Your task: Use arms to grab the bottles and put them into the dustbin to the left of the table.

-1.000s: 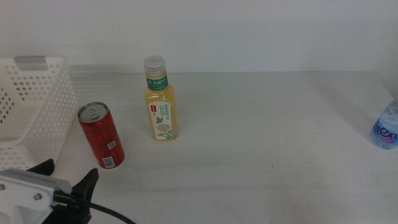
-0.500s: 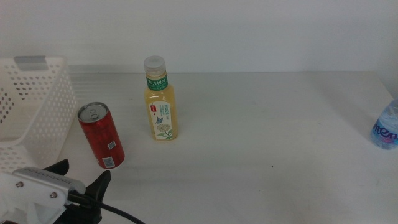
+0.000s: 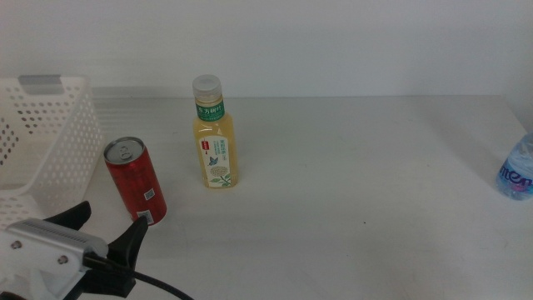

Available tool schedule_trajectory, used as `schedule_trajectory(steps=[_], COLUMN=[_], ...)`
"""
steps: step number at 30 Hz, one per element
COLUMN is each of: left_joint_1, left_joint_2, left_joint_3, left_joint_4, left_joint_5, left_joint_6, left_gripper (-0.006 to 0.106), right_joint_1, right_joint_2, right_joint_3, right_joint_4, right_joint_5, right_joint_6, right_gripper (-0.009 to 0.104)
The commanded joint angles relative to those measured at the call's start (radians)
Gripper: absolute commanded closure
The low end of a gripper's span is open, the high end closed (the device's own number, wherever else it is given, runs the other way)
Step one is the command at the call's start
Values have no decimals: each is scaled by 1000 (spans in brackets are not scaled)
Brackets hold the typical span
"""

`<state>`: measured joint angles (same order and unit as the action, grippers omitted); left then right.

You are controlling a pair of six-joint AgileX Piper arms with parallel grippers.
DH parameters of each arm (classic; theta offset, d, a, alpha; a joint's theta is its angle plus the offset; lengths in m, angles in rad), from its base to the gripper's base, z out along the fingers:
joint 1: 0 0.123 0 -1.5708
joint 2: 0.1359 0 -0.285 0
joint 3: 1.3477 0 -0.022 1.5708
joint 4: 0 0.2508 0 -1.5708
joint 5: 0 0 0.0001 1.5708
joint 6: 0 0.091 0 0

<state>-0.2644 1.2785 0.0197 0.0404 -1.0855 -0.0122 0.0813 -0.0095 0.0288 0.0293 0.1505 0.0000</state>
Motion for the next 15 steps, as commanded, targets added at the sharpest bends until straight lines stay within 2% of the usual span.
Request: schedule_trajectory(steps=[1,7,15], left_joint_1=[-4,-4,-4], left_joint_2=[-12,46,242], left_joint_3=[15,9,-53], left_joint_4=[5,-32,-32], left_joint_5=[-114,-148,-231], left_joint_6=[-42,-90,-121], left_gripper=[10,10,10], right_joint_1=[-6,-6,-6], right_joint_2=[-27,-27,-27], right_joint_3=[-9,-9,-9], right_joint_4=[-8,-8,-8], right_joint_5=[-75,-75,-75], right_joint_6=[-9,-9,-9], right_gripper=[21,21,21])
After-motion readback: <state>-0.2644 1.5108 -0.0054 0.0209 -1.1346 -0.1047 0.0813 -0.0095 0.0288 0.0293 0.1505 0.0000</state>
